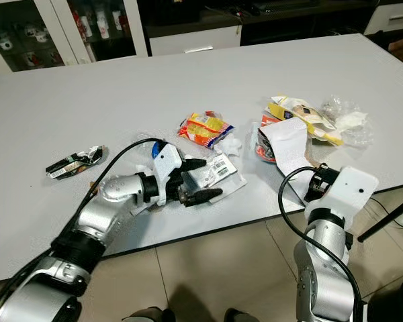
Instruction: Picking trash to rubbish bin
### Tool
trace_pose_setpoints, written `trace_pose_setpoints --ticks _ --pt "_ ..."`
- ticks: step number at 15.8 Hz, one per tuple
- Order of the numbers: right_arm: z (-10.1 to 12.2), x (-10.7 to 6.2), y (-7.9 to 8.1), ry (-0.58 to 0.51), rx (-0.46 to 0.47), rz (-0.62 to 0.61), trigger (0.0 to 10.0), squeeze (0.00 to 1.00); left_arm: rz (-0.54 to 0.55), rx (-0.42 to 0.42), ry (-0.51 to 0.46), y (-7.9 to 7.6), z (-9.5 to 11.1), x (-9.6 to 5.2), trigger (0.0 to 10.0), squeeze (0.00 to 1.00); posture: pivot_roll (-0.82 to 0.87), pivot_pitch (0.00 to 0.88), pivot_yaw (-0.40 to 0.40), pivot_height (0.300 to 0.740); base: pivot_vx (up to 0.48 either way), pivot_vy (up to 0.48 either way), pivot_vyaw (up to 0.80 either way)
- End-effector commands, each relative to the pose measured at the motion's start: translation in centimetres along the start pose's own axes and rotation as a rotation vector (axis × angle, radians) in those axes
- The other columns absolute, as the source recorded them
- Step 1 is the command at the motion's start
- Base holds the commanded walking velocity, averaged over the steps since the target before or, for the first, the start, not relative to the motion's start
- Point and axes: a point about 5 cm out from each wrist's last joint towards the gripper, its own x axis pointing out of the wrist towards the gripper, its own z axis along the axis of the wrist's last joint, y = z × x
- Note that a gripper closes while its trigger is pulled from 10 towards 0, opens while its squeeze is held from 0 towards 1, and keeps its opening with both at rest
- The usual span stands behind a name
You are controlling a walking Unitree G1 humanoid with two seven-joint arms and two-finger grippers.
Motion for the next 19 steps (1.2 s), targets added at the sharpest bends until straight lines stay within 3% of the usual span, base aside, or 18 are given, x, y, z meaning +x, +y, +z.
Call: trace_pose_setpoints --ticks 1,7,10,16,19 --pt "0.0 -0.1 -0.2 0.017 0.014 -0.016 10.0 0.0 -0.059 0.02 -0.002 -0.2 0.8 0.1 10.0 0.0 0.15 0.132 0.026 0.74 0.0 0.0 0.0" --pt "-0.7 0.6 -1.7 0.045 0.07 -0.083 10.0 0.0 -0.229 -0.004 0.04 -2.1 0.3 -0.2 10.0 0.0 0.16 0.139 0.034 0.74 0.0 0.0 0.0" --pt "-0.4 1.3 -2.8 0.038 0.061 -0.126 10.0 0.0 -0.23 -0.001 0.038 -2.2 0.5 -0.2 10.0 0.0 0.17 0.151 0.047 0.74 0.0 0.0 0.0" --pt "0.0 1.7 -3.5 0.022 0.1 -0.143 10.0 0.0 -0.227 -0.003 0.053 -2.4 0.3 -0.5 10.0 0.0 0.17 0.163 0.05 0.74 0.0 0.0 0.0" --pt "-0.1 1.7 -4.0 0.026 0.159 -0.148 10.0 0.0 -0.225 -0.004 0.06 -2.4 0.2 -0.6 10.0 0.0 0.17 0.167 0.049 0.74 0.0 0.0 0.0"
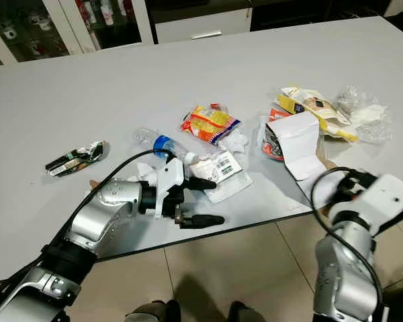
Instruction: Picking trash to rubbish bin
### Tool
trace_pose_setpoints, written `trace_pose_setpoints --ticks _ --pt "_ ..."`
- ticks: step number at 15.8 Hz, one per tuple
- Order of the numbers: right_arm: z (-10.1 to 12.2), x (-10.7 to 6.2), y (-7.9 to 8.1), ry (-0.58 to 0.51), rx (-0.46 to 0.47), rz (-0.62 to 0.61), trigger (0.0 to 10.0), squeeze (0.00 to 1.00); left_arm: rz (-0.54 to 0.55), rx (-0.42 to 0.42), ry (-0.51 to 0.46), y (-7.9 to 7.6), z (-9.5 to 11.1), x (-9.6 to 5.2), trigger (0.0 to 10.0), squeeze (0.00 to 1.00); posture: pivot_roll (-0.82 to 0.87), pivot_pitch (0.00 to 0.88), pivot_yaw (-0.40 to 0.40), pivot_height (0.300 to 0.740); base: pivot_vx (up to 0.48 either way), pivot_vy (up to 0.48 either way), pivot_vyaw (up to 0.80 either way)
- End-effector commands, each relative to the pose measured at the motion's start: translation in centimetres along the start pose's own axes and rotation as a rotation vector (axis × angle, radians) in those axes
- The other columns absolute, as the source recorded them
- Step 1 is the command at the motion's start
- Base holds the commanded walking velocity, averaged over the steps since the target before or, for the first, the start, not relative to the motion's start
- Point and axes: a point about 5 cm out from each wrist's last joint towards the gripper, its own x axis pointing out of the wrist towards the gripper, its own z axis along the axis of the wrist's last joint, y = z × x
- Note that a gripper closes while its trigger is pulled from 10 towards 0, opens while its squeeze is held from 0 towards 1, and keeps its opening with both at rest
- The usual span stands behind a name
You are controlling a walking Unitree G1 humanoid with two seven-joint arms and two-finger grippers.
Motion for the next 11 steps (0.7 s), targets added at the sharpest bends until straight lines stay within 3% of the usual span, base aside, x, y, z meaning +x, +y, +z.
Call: trace_pose_setpoints --ticks 1,2,11 --pt "-0.08 0.1 -0.2 0.003 0.026 -0.005 10.0 0.0 -0.018 0.014 0.003 -0.18 0.28 -0.08 10.0 0.0 0.17 0.168 0.05 0.74 0.0 0.0 0.0" --pt "0.05 0.08 -0.38 -0.006 0.021 -0.021 10.0 1.0 -0.019 0.015 0.007 -0.2 0.26 -0.09 10.0 0.0 0.17 0.168 0.05 0.74 0.0 0.0 0.0" --pt "-0.83 -0.67 -0.68 0.04 0.096 -0.019 10.0 1.0 -0.034 0.026 0.02 -0.45 0.31 -0.08 10.0 0.0 0.17 0.17 0.057 0.74 0.0 0.0 0.0"
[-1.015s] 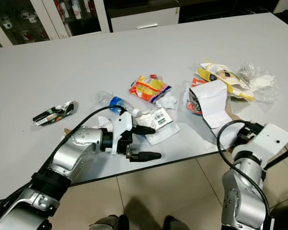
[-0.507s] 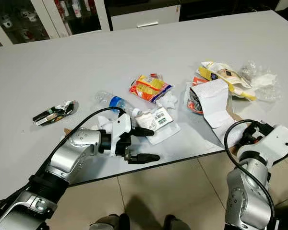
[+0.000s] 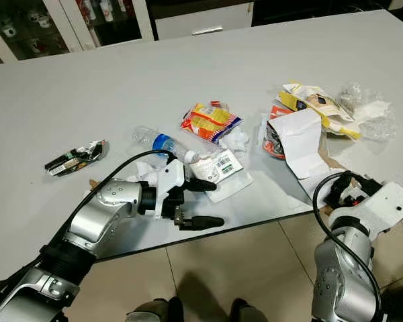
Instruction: Picking trash to rubbish bin
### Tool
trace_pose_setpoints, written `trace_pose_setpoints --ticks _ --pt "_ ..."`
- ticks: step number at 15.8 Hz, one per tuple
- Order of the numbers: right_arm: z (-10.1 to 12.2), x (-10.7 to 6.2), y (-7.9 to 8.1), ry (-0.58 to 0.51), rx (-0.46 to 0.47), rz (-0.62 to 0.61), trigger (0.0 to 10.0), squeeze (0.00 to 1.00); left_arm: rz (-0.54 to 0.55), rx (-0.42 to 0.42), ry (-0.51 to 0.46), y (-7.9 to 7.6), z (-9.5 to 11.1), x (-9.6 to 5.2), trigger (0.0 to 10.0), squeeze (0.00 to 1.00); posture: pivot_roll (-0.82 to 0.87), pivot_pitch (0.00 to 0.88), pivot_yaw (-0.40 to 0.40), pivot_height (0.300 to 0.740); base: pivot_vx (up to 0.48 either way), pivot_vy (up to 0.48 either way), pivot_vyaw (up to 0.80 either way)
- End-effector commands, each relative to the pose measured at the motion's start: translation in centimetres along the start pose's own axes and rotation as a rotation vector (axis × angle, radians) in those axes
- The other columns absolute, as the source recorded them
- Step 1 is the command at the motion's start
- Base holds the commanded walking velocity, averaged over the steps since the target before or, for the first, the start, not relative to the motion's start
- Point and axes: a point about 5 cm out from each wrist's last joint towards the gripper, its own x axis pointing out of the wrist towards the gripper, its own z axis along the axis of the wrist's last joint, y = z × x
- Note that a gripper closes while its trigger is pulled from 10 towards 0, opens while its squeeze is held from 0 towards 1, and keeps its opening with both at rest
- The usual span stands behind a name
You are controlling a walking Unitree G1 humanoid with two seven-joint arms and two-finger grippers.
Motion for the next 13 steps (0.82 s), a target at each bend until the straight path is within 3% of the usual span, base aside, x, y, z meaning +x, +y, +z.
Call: trace_pose_setpoints --ticks 1,3,4,8,13 --pt "-0.24 -0.14 -0.32 0.011 0.04 0.008 10.0 1.0 -0.028 0.015 0.012 -0.32 0.06 -0.1 10.0 0.0 0.17 0.173 0.059 0.74 0.0 0.0 0.0" --pt "-0.51 -0.18 0.01 0.023 0.087 0.054 10.0 0.15 -0.027 0.016 0.017 -0.31 0.01 -0.17 10.0 0.0 0.18 0.174 0.061 0.74 0.0 0.0 0.0" --pt "-0.54 -0.17 0.19 0.022 0.103 0.078 10.0 0.0 -0.027 0.017 0.017 -0.32 0.03 -0.21 10.0 0.0 0.18 0.177 0.063 0.74 0.0 0.0 0.0" --pt "-0.56 -0.01 0.55 0.02 0.165 0.151 10.0 0.0 -0.028 0.017 0.025 -0.41 -0.15 -0.39 10.0 0.0 0.18 0.177 0.063 0.74 0.0 0.0 0.0" --pt "-0.9 0.08 -0.09 0.019 0.18 0.121 10.0 0.0 -0.022 0.02 0.032 -0.29 -0.14 -0.64 10.0 0.0 0.19 0.18 0.066 0.74 0.0 0.0 0.0"
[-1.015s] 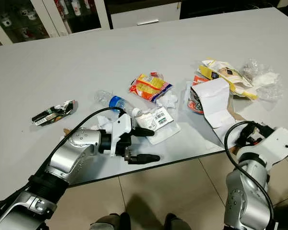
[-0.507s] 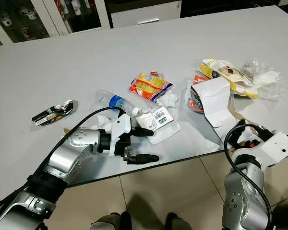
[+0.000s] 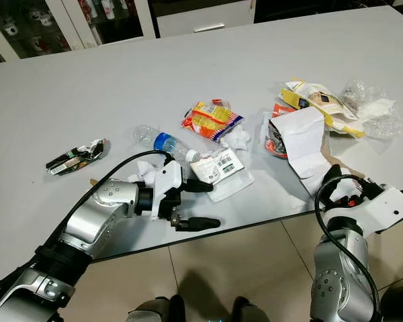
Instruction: Picking trash to rubbish bin
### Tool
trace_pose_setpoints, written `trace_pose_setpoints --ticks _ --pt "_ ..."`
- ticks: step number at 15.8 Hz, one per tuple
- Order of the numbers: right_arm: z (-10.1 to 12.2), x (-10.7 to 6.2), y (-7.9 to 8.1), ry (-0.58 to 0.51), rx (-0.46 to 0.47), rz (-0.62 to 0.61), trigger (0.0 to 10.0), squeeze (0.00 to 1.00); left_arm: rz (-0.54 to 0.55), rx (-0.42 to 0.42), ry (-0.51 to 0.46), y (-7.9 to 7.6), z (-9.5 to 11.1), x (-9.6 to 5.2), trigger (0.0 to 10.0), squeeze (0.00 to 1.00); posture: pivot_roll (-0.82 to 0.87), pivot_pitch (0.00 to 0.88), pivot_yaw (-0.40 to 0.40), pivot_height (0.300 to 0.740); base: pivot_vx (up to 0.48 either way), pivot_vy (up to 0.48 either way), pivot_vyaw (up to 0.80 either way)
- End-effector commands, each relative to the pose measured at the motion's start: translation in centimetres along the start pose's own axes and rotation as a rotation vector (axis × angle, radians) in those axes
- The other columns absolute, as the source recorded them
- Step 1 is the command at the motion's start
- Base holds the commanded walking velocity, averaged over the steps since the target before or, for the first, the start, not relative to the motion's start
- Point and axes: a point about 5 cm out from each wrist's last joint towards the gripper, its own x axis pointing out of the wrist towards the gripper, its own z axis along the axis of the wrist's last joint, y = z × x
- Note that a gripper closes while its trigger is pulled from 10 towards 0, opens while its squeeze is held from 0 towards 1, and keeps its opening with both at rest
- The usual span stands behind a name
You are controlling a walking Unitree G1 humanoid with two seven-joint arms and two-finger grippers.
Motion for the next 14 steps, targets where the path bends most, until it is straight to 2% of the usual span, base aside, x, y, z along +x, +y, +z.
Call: trace_pose_setpoints --ticks 1,8,14 --pt "-0.4 -0.1 -0.6 0.011 0.02 -0.019 10.0 0.0 -0.024 0.012 0.012 -0.2 0.0 -0.2 10.0 0.0 0.19 0.18 0.07 0.74 0.0 0.0 0.0" --pt "-1.3 0.6 -1.0 0.045 0.104 0.059 10.0 0.0 -0.023 0.012 0.025 -0.2 0.0 -0.8 10.0 0.0 0.21 0.19 0.077 0.74 0.0 0.0 0.0" --pt "-1.9 1.7 -0.9 0.081 0.191 0.183 10.0 0.0 -0.017 0.011 0.036 -0.2 -0.1 -1.2 10.0 0.0 0.23 0.205 0.082 0.74 0.0 0.0 0.0"
